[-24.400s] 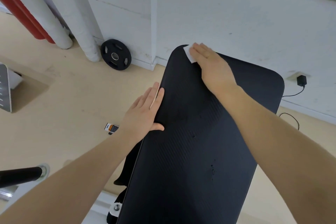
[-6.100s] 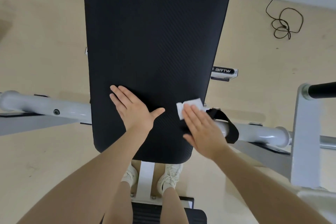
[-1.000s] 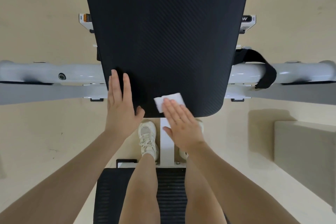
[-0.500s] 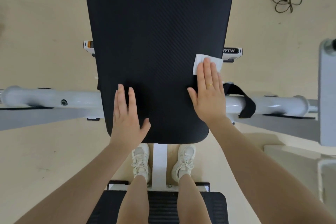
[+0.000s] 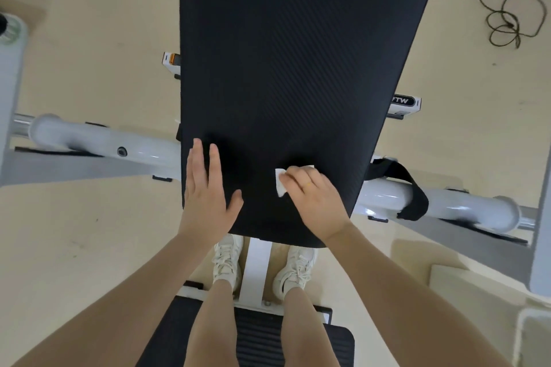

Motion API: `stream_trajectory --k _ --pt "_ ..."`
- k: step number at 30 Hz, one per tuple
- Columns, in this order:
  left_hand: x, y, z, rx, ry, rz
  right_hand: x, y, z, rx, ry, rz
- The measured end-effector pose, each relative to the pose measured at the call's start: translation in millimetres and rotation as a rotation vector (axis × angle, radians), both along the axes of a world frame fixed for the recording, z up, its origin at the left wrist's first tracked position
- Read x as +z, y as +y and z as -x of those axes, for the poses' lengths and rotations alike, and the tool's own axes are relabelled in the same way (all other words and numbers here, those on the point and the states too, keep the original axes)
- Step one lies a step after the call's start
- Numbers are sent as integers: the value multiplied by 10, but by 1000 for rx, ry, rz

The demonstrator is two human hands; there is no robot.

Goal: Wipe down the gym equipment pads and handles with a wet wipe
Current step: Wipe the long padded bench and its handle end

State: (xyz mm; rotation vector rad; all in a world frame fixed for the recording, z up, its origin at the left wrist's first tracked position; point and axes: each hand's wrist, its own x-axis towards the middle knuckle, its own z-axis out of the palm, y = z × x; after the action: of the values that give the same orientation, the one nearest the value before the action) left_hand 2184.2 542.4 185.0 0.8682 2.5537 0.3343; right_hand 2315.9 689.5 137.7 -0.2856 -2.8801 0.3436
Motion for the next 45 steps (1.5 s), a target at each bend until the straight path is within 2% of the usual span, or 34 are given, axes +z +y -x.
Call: stream_trajectory --k 3,9,12,14,16,19,22,24,26,27,32,33,35,37,40,43,45 --pt "199 9 2 66 -14 7 288 64 164 -73 -76 151" --pt "712 100 108 223 -64 -65 1098 103 479 -494 -291 980" --pt "913 92 247 270 -84 -100 1437 158 775 -785 -293 1460" --pt "1002 71 387 283 -90 -116 1625 196 1016 -890 -292 1716" --pt "1063 59 573 291 -102 -142 1796 229 1288 -906 -287 1881" --pt "1078 82 921 314 -147 -203 1951 263 1754 -820 -282 1930" --pt "976 145 1290 340 -210 -296 1976 280 2275 -698 -331 1759" --pt "883 189 1507 364 -288 -337 1970 273 2627 -666 -358 1544" --pt "801 224 1681 390 -366 -356 1961 294 2928 -626 -348 1215" --pt "763 245 1756 394 -393 -367 1947 321 3059 -536 -323 1026" --pt "621 417 1943 374 -498 -407 1932 527 3448 115 -242 99" --pt "583 468 1950 370 -529 -417 1906 586 3496 246 -338 -57" --pt "498 572 1942 369 -582 -421 1777 652 3514 435 -707 -328" --pt "424 678 1901 403 -647 -452 1662 691 3447 532 -881 -402" --pt "367 814 1810 413 -676 -479 1611 743 3367 628 -852 -365" --pt "379 878 1755 428 -629 -453 1654 840 3446 783 -909 -451" --pt "423 893 1788 468 -675 -431 1762 943 3578 808 -909 -514"
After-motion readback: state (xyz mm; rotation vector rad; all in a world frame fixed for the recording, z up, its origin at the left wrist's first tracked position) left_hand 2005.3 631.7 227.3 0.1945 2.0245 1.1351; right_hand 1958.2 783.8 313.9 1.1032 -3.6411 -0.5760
